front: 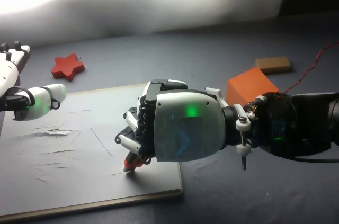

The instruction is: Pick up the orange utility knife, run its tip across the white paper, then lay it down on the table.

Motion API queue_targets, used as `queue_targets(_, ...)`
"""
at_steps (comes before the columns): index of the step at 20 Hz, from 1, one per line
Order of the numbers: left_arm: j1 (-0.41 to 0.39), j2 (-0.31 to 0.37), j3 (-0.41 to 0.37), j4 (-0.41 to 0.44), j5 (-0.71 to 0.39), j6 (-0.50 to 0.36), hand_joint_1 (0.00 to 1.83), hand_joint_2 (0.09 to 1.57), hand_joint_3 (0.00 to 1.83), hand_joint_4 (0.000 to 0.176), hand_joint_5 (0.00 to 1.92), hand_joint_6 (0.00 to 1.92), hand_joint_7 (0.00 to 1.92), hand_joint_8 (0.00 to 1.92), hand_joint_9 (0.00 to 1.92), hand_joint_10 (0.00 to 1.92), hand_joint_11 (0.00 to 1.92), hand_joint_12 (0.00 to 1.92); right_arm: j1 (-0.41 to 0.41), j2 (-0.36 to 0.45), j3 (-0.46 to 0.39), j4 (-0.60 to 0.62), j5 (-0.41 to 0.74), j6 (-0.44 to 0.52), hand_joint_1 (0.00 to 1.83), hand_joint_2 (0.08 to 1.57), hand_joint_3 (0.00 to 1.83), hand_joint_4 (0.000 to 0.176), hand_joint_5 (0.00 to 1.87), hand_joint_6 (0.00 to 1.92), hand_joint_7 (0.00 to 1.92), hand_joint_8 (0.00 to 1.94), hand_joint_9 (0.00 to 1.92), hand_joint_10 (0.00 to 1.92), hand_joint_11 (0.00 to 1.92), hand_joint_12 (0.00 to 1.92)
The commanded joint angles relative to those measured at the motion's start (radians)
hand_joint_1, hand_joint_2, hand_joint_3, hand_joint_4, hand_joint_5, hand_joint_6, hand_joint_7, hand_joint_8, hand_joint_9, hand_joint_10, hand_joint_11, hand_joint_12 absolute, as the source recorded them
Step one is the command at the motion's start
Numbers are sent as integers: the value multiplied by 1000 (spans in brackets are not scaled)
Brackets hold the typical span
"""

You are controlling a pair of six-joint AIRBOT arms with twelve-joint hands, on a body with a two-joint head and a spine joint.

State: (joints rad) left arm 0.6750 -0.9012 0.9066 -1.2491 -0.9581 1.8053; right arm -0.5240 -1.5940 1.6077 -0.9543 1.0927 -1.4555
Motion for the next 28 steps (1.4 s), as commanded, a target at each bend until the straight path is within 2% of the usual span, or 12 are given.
queue_targets(1,-10,6,1,54,-91,1,2,1276,1,0,0,0,79,3,108,3,0,504,6,8,-13,49,75,-5,1473,1279,0,176,1325,1921,1516,1941,1635,1921,1717,1921)
queue_targets(6,-20,5,-4,54,-79,2,0,1268,0,0,0,0,91,1,121,5,0,535,44,47,-148,162,32,-11,1482,1269,0,176,1317,1921,1518,1941,1637,1921,1722,1921)
queue_targets(9,-25,4,-9,55,-69,5,0,1270,0,0,0,0,68,0,110,0,0,493,46,109,-271,325,-45,21,1476,1278,0,176,1317,1921,1512,1941,1629,1921,1720,1921)
queue_targets(11,-26,4,-15,55,-67,6,0,1277,3,0,0,0,50,0,99,0,0,490,42,164,-364,487,-133,24,1474,1276,0,176,1307,1921,1510,1941,1630,1921,1718,1921)
queue_targets(12,-29,4,-21,55,-67,7,0,1277,3,0,0,0,54,2,100,0,0,488,39,205,-434,610,-208,22,1468,1281,0,176,1296,1921,1506,1941,1630,1921,1709,1921)
queue_targets(13,-31,4,-26,60,-67,8,0,1277,2,0,0,0,62,3,103,1,0,445,38,240,-484,693,-257,19,1489,1267,0,176,1286,1921,1494,1941,1621,1921,1689,1921)
queue_targets(16,-45,-2,-47,81,-52,14,7,1276,0,0,0,0,73,4,103,2,0,489,35,356,-620,920,-429,41,1480,1258,0,176,1299,1921,1504,1941,1621,1921,1688,1921)
queue_targets(18,-55,-8,-64,98,-40,19,0,1273,0,0,0,0,88,5,115,5,0,529,33,424,-678,953,-559,107,1483,1259,0,176,1327,1921,1520,1941,1630,1921,1710,1921)
queue_targets(22,-81,-24,-112,136,-9,22,6,1275,1,0,0,0,108,2,127,3,0,561,-10,494,-698,968,-631,134,1482,1274,0,176,1335,1921,1529,1941,1647,1921,1729,1921)
queue_targets(26,-89,-31,-168,144,-9,29,0,1269,0,0,66,19,125,5,131,6,0,576,-58,489,-661,969,-575,127,1472,1272,0,176,1305,1921,1497,1941,1620,1921,1703,1921)
queue_targets(28,-89,-33,-189,152,-9,30,0,1280,2,0,4,1,83,1,90,1,0,494,-69,473,-630,969,-552,110,1471,1274,0,176,1300,1921,1501,1941,1621,1921,1703,1921)
